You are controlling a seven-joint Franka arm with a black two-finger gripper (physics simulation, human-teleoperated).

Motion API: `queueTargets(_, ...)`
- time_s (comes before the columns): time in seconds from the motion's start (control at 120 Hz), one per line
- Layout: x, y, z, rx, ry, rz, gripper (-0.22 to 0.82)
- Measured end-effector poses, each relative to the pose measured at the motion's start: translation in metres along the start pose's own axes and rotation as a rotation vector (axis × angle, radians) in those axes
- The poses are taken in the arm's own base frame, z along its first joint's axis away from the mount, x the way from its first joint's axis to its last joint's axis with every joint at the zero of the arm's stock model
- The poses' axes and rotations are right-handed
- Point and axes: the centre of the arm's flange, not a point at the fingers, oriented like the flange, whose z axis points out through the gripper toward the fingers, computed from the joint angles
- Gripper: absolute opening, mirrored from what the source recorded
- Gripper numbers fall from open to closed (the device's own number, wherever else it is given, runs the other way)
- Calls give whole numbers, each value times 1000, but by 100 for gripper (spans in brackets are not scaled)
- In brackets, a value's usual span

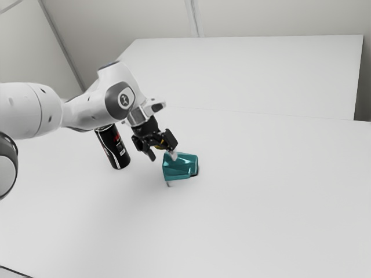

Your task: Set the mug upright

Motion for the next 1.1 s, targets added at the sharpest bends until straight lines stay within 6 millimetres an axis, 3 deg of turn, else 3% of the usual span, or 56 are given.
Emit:
queueTargets(0.483,0,-34,17,-135,157,-8,60)
queueTargets(0.842,-2,-45,47,-262,210,-21,60)
queueTargets(1.1,-5,-53,56,-330,260,-13,60)
